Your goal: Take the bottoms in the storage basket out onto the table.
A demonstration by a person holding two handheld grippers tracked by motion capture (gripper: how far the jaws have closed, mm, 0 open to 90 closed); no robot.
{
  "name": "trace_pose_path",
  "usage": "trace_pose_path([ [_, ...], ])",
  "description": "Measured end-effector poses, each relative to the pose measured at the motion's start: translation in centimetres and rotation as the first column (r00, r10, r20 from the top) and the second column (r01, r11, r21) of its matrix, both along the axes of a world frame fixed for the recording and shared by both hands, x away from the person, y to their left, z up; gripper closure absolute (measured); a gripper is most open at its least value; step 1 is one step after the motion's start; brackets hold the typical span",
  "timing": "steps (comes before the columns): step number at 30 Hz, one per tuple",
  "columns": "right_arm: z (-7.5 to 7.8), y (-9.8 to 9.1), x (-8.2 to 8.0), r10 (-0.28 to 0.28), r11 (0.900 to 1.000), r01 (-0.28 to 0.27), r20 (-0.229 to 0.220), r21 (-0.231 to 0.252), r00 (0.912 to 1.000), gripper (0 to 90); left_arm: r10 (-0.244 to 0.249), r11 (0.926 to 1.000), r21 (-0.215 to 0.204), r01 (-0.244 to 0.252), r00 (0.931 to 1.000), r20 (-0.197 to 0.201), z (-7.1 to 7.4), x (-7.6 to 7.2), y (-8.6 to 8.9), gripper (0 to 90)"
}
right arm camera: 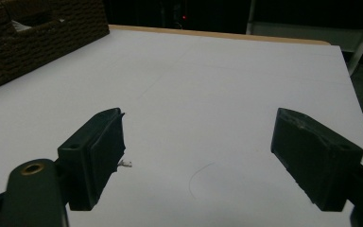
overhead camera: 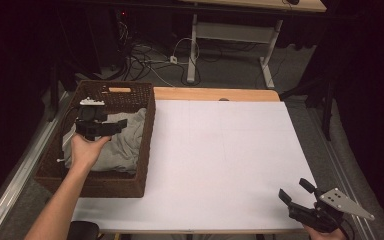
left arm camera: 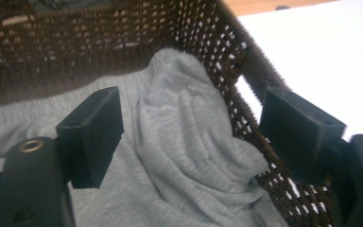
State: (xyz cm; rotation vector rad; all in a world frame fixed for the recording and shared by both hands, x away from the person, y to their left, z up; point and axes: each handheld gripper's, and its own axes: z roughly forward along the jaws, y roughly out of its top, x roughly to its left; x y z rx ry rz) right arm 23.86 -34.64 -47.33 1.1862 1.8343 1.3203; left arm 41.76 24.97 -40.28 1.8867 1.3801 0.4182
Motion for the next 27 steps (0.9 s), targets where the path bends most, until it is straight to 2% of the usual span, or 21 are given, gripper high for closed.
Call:
trace_pose_path([
  [1,0.0,-0.1,0.0,0.000,0.9999,0.000,0.003,0.013,1.0000,18.7,-0.002,1.0000,0.007,0.003,0.9996,-0.029,-0.1,0.4,0.1,18.8],
  [4,0.0,-0.1,0.0,-0.001,0.9998,0.001,-0.002,0.019,1.0000,18.6,0.000,1.0000,-0.009,0.000,0.9989,-0.047,-0.2,0.8,0.3,18.7],
  [6,0.1,-0.2,-0.1,0.001,0.9998,-0.001,-0.001,0.017,1.0000,18.6,0.010,0.9999,0.004,-0.009,0.9988,-0.048,-0.3,1.1,0.3,18.7],
  [8,0.1,-0.1,-0.1,-0.006,0.9999,0.006,0.001,0.014,1.0000,18.7,0.010,0.9998,0.021,-0.009,0.9974,-0.071,-0.5,1.5,0.2,18.7],
  [9,0.1,-0.2,-0.1,-0.010,0.9999,0.010,0.008,0.013,0.9999,18.7,0.013,0.9988,0.049,-0.008,0.9959,-0.090,-0.9,1.9,0.0,18.7],
  [12,0.1,-0.2,-0.2,-0.012,0.9999,0.012,0.007,0.012,0.9999,18.7,0.018,0.9970,0.076,-0.010,0.9943,-0.105,-1.3,2.3,0.0,18.6],
  [13,0.1,-0.2,-0.2,-0.013,0.9999,0.013,0.008,0.011,0.9999,18.7,0.020,0.9961,0.088,-0.010,0.9927,-0.119,-1.6,2.5,0.0,16.0],
  [15,0.1,-0.2,-0.1,-0.012,0.9999,0.012,0.005,0.011,0.9999,18.7,0.029,0.9928,0.120,-0.010,0.9866,-0.160,-2.4,2.9,0.2,14.3],
  [16,0.1,-0.2,-0.1,-0.012,0.9999,0.012,0.005,0.012,0.9999,18.7,0.044,0.9869,0.161,-0.011,0.9781,-0.203,-3.2,3.2,0.2,13.2],
  [17,0.1,-0.3,-0.1,-0.012,0.9998,0.012,0.004,0.013,0.9999,18.8,0.051,0.9851,0.172,-0.013,0.9744,-0.219,-3.4,3.4,0.3,13.2],
  [19,0.1,-0.3,-0.1,-0.012,0.9998,0.012,0.003,0.015,0.9999,18.8,0.057,0.9846,0.174,-0.016,0.9719,-0.228,-3.6,3.5,0.4,13.2],
  [21,0.1,-0.3,-0.1,-0.012,0.9997,0.012,0.000,0.020,0.9999,18.8,0.071,0.9891,0.142,-0.037,0.9669,-0.245,-3.9,3.8,0.5,13.2],
  [22,0.1,-0.3,-0.1,-0.012,0.9997,0.012,0.000,0.020,0.9999,18.8,0.071,0.9891,0.142,-0.037,0.9669,-0.245,-3.9,3.8,0.5,13.2],
  [23,0.1,-0.3,-0.1,-0.013,0.9997,0.013,0.001,0.019,0.9999,18.8,0.090,0.9942,0.081,-0.070,0.9581,-0.272,-4.1,4.2,0.5,13.2],
  [24,0.1,-0.3,0.0,-0.012,0.9998,0.012,0.001,0.017,0.9999,18.8,0.091,0.9946,0.074,-0.073,0.9546,-0.284,-4.2,4.4,0.3,13.1],
  [25,0.0,-0.3,0.0,-0.012,0.9998,0.012,0.000,0.015,0.9999,18.8,0.094,0.9930,0.095,-0.069,0.9521,-0.291,-4.3,4.7,-0.1,13.2],
  [26,0.0,-0.3,0.0,-0.012,0.9998,0.012,0.000,0.015,0.9999,18.8,0.094,0.9930,0.095,-0.069,0.9521,-0.291,-4.3,4.7,-0.1,13.2],
  [27,0.1,-0.3,-0.1,-0.011,0.9998,0.011,0.001,0.015,0.9999,18.9,0.102,0.9868,0.151,-0.058,0.9480,-0.301,-4.6,5.1,-0.6,13.1],
])
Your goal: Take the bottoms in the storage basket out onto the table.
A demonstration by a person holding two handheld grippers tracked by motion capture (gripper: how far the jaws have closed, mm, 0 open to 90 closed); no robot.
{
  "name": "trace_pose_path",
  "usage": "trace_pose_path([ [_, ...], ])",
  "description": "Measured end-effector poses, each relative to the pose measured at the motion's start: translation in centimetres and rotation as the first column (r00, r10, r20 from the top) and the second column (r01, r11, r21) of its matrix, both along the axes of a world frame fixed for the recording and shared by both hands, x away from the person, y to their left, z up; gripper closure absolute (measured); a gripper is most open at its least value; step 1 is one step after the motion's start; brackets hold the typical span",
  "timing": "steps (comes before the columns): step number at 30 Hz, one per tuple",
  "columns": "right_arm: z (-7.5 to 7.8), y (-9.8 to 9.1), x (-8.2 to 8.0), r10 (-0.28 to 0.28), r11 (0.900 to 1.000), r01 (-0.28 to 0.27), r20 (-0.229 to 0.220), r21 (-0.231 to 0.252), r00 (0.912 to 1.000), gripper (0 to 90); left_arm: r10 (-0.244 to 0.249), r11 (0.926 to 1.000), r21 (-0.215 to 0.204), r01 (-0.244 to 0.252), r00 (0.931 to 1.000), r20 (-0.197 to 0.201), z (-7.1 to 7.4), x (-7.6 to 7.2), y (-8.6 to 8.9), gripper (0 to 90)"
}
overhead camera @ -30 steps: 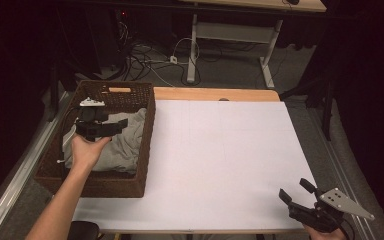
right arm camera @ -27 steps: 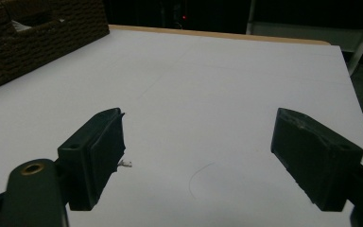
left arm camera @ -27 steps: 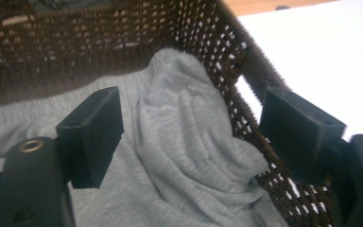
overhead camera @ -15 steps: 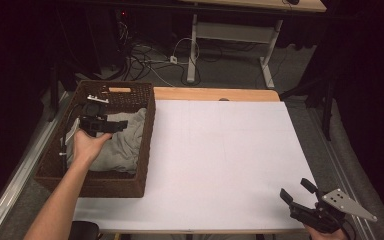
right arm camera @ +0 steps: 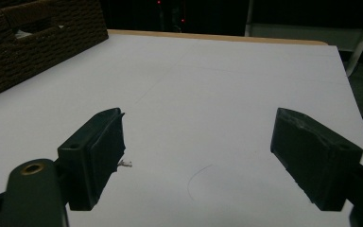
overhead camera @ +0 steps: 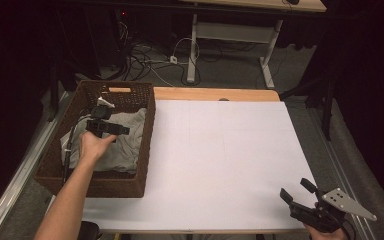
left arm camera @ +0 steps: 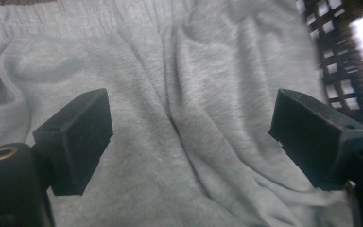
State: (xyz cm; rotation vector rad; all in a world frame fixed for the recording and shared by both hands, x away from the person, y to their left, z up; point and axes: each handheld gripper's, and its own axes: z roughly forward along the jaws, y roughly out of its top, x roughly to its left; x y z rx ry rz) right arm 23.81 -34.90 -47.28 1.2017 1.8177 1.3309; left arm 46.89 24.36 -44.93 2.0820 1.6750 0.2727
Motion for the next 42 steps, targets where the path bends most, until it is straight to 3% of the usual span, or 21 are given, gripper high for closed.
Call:
trace_pose_path([
  [1,0.0,0.0,0.0,0.000,1.0000,0.000,0.000,0.000,1.0000,18.9,0.000,1.0000,0.000,0.000,1.0000,0.000,0.0,0.0,0.0,13.1],
  [2,0.0,0.0,-0.1,-0.001,1.0000,0.001,0.002,0.002,1.0000,18.9,-0.002,0.9992,0.040,0.002,0.9999,-0.017,-0.3,0.4,-0.2,13.1],
  [3,0.0,0.0,-0.1,-0.001,1.0000,0.001,0.002,0.002,1.0000,18.9,-0.002,0.9992,0.040,0.002,0.9999,-0.017,-0.3,0.4,-0.2,13.1],
  [4,0.0,-0.1,-0.1,-0.001,1.0000,0.001,0.005,0.008,1.0000,18.9,-0.001,0.9964,0.084,0.003,0.9997,-0.026,-0.5,0.6,-0.2,13.1],
  [5,0.0,-0.2,0.0,-0.002,0.9998,0.002,0.003,0.022,1.0000,18.9,-0.001,0.9964,0.084,0.003,0.9997,-0.026,-0.5,0.6,-0.2,13.1],
  [6,0.0,-0.3,0.0,-0.003,0.9997,0.003,0.001,0.026,1.0000,18.9,-0.009,0.9882,0.152,0.015,0.9991,-0.042,-0.9,0.8,0.2,13.1],
  [7,0.0,-0.3,0.0,-0.002,0.9996,0.002,-0.002,0.029,1.0000,18.9,-0.004,0.9822,0.187,0.015,0.9983,-0.058,-1.1,0.9,0.5,13.1],
  [9,0.0,-0.4,0.0,-0.001,0.9996,0.001,-0.001,0.029,1.0000,18.9,0.002,0.9782,0.207,0.013,0.9972,-0.075,-1.3,0.9,1.0,13.1],
  [11,0.0,-0.5,-0.1,-0.003,0.9995,0.003,0.003,0.033,1.0000,18.9,0.028,0.9804,0.197,-0.005,0.9926,-0.118,-1.7,1.1,1.9,5.8],
  [14,0.0,-0.4,0.0,0.000,0.9996,0.000,0.003,0.030,1.0000,19.2,0.033,0.9839,0.179,-0.006,0.9880,-0.151,-2.3,1.1,2.4,3.2],
  [16,0.0,-0.4,0.0,0.002,0.9996,-0.002,0.002,0.028,1.0000,19.2,0.035,0.9841,0.178,-0.007,0.9876,-0.153,-2.5,1.2,2.5,2.6],
  [19,0.0,-0.4,-0.1,0.003,0.9997,-0.003,0.005,0.024,1.0000,19.5,0.066,0.9880,0.150,-0.038,0.9810,-0.183,-3.4,1.4,3.0,0.0],
  [25,-0.1,-0.2,-0.1,0.015,0.9999,-0.015,0.013,0.004,0.9998,21.1,0.051,0.9939,0.107,-0.029,0.9767,-0.209,-4.1,1.3,2.7,0.0],
  [33,-0.1,-0.1,-0.1,0.028,0.9996,-0.027,0.015,-0.005,0.9995,21.2,0.053,0.9948,0.096,-0.036,0.9822,-0.180,-4.3,0.8,2.6,0.8],
  [42,-0.2,0.2,0.1,0.046,0.9986,-0.046,0.009,-0.025,0.9989,21.3,0.069,0.9935,0.100,-0.054,0.9856,-0.155,-4.3,0.3,2.5,7.7],
])
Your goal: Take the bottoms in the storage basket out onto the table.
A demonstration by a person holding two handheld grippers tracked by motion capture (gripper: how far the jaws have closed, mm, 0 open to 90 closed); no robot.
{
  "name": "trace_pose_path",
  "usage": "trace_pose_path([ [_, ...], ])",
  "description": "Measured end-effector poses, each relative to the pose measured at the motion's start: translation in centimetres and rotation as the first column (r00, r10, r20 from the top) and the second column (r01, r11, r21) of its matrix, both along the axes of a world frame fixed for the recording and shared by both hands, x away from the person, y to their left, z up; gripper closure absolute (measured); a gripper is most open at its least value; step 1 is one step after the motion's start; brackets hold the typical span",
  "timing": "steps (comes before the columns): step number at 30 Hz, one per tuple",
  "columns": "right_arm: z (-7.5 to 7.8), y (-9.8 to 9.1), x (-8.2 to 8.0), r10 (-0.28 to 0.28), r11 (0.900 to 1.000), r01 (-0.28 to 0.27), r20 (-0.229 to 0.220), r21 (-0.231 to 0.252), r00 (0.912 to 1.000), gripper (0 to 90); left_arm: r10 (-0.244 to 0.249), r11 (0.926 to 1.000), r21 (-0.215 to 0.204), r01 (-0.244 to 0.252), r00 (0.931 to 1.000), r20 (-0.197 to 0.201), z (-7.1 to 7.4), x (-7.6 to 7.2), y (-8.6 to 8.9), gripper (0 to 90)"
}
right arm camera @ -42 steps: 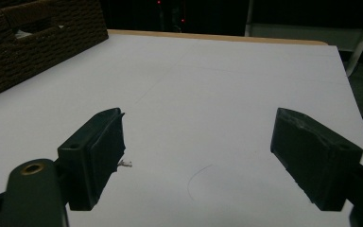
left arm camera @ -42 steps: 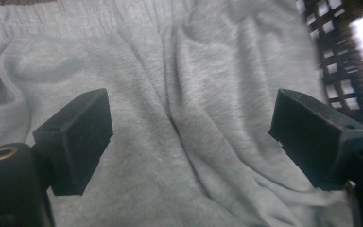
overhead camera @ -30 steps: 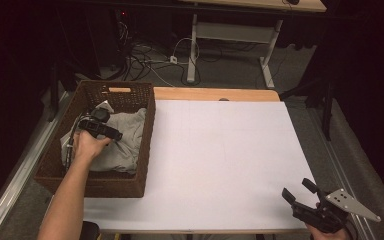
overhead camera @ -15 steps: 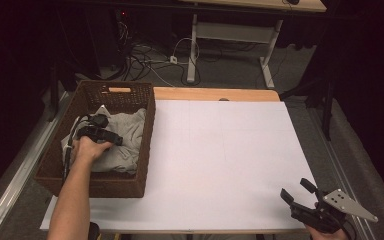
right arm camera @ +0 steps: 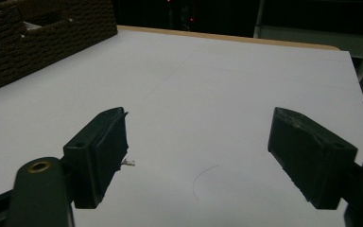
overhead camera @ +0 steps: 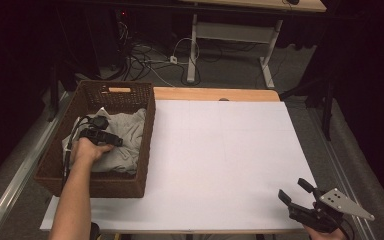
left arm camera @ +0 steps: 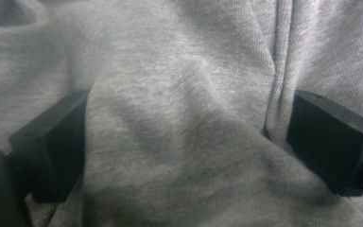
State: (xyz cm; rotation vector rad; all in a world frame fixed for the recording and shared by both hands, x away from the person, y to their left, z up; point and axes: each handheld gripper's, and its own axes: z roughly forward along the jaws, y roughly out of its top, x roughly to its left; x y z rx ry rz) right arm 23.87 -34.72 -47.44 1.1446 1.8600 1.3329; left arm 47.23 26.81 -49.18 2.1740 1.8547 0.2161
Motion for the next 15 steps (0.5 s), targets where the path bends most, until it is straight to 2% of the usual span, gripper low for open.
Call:
trace_pose_path([
  [2,0.0,-0.1,-0.1,0.006,1.0000,-0.006,0.004,0.002,1.0000,21.2,0.021,0.9996,0.017,-0.021,0.9998,0.000,0.2,-0.1,-0.1,15.3],
  [7,0.0,-0.1,-0.1,0.014,0.9999,-0.014,0.001,0.005,0.9999,21.2,0.029,0.9992,0.029,-0.029,0.9996,-0.002,0.3,-0.1,-0.2,20.4],
  [8,0.0,-0.1,-0.1,0.016,0.9999,-0.016,0.001,0.004,0.9999,21.2,0.031,0.9986,0.043,-0.031,0.9995,-0.001,0.4,-0.1,-0.4,21.3],
  [9,0.0,-0.1,-0.1,0.016,0.9999,-0.016,0.001,0.004,0.9999,21.2,0.031,0.9986,0.043,-0.031,0.9995,-0.001,0.4,-0.1,-0.4,26.9],
  [13,0.0,0.0,-0.1,0.015,0.9999,-0.015,-0.005,-0.004,0.9999,21.2,0.017,0.9988,0.045,-0.017,0.9998,-0.005,0.7,-0.2,-0.9,33.8],
  [15,0.0,0.0,-0.1,0.013,0.9999,-0.013,-0.004,-0.005,0.9999,21.3,-0.008,0.9990,0.045,0.009,1.0000,-0.004,0.8,-0.3,-1.1,41.6],
])
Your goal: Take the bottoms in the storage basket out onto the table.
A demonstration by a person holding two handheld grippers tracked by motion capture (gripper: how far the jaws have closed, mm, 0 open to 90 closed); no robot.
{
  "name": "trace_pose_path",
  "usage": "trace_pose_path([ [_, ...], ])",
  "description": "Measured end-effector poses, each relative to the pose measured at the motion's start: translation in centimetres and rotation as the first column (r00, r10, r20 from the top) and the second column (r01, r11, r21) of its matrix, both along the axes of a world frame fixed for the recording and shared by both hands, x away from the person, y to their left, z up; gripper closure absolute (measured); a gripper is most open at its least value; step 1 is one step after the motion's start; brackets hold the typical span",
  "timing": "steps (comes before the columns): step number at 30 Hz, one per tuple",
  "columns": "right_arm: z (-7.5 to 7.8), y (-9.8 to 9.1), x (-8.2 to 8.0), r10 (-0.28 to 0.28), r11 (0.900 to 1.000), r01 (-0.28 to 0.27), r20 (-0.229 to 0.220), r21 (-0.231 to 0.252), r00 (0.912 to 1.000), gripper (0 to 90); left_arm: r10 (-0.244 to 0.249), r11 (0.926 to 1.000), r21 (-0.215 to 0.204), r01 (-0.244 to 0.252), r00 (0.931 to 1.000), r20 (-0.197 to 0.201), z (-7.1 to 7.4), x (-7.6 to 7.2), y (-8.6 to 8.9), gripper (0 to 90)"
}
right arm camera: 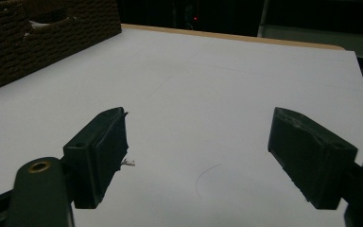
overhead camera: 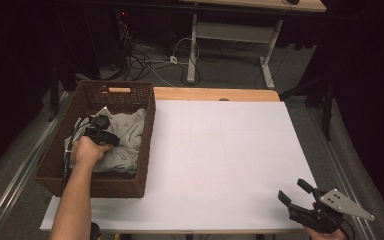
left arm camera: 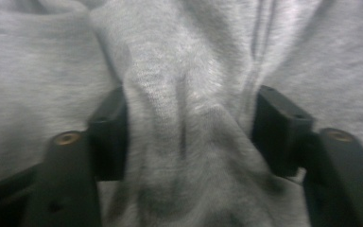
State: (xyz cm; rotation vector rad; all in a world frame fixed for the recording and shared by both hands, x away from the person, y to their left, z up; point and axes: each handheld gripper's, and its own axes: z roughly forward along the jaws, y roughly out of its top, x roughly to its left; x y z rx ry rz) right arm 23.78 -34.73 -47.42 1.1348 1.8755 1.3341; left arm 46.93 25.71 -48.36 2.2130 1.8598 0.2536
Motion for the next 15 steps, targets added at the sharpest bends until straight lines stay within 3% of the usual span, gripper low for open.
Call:
trace_pose_path([
  [5,0.0,-0.1,0.0,-0.005,1.0000,0.005,-0.007,-0.001,1.0000,21.3,-0.023,0.9996,0.015,0.023,0.9997,0.002,0.2,-0.1,0.0,51.9],
  [6,0.0,-0.1,0.0,-0.005,1.0000,0.005,-0.007,-0.001,1.0000,21.3,-0.023,0.9996,0.015,0.023,0.9997,0.002,0.2,-0.1,0.0,57.5],
  [7,0.0,0.0,0.0,-0.003,1.0000,0.003,-0.007,-0.002,1.0000,21.3,-0.069,0.9976,-0.008,0.069,0.9976,-0.004,0.3,-0.2,-0.2,65.7],
  [8,0.0,0.0,0.0,-0.003,1.0000,0.003,-0.007,-0.002,1.0000,21.3,-0.069,0.9976,-0.008,0.069,0.9976,-0.004,0.3,-0.2,-0.2,69.5],
  [10,0.0,0.0,0.0,0.007,1.0000,-0.007,-0.005,-0.001,1.0000,21.2,-0.097,0.9943,0.044,0.097,0.9953,0.000,0.3,-0.3,-0.9,70.7],
  [15,0.0,0.0,0.0,0.014,0.9998,-0.014,-0.001,0.011,0.9999,21.3,-0.113,0.9933,0.023,0.113,0.9934,-0.017,0.4,-0.1,-0.8,75.3],
])
